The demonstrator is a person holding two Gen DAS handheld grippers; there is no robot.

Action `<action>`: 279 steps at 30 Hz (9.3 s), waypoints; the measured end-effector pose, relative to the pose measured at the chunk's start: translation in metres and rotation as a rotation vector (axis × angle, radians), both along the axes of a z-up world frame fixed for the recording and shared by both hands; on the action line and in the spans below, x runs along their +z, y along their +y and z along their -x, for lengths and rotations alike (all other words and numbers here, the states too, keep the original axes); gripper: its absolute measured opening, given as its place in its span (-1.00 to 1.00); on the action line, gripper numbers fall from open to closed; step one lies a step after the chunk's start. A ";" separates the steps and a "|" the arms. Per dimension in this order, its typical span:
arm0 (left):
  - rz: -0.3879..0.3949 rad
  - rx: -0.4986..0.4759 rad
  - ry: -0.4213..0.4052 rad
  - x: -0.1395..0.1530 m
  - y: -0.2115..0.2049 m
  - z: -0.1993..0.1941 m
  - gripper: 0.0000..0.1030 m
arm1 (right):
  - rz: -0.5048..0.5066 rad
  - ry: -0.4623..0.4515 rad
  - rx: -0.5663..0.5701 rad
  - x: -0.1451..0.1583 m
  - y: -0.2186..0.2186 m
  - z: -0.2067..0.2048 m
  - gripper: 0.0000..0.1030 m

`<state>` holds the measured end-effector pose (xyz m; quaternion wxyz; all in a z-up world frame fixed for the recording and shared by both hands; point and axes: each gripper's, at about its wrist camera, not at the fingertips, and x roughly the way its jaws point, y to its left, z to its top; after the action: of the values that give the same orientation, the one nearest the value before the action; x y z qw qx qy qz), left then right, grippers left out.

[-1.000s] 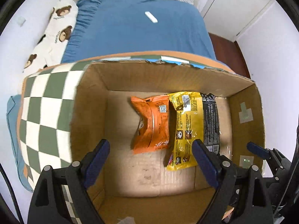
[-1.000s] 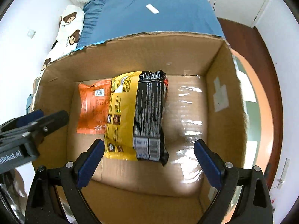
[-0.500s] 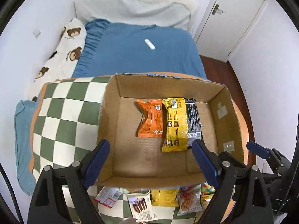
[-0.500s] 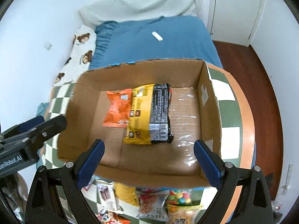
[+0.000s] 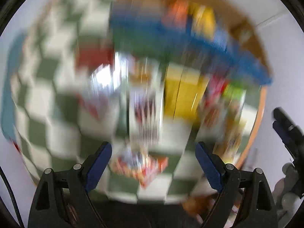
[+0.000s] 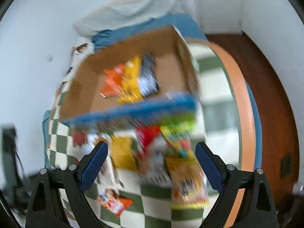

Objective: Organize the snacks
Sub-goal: 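Grasp the yellow cracker bag with the right tool while the left tool grasps the panda packet, then lower both packets into the box beside the others and release, then grasp the oat cookie packet with the right tool while the left tool grasps the Franzzi pack, then place both packets into the box in front of the others and release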

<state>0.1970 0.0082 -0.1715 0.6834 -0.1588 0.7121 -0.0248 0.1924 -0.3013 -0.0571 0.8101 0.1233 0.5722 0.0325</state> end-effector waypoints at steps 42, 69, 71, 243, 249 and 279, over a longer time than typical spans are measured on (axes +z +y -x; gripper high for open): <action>-0.160 -0.289 0.048 -0.111 -0.097 0.041 0.19 | 0.084 0.279 0.060 -0.152 -0.022 0.095 0.70; -0.044 -0.303 -0.169 0.021 -0.071 0.052 -0.11 | 0.010 0.145 -0.014 -0.068 -0.040 0.105 0.00; -0.016 -0.297 -0.206 0.044 -0.070 0.045 -0.11 | -0.016 0.108 -0.013 -0.045 -0.042 0.100 0.00; -0.007 -0.249 -0.368 0.127 -0.070 -0.149 0.09 | 0.003 -0.140 0.057 0.059 0.017 -0.052 -0.05; -0.026 -0.225 -0.288 0.085 -0.089 -0.201 0.09 | 0.067 -0.064 0.066 0.028 0.014 -0.118 -0.05; -0.059 -0.221 -0.115 0.009 -0.093 -0.228 0.75 | 0.058 0.151 0.060 -0.038 -0.002 -0.158 0.72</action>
<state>0.4248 -0.0844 -0.1625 0.7208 -0.0574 0.6852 -0.0881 0.3500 -0.3030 -0.0948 0.7665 0.0848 0.6358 0.0310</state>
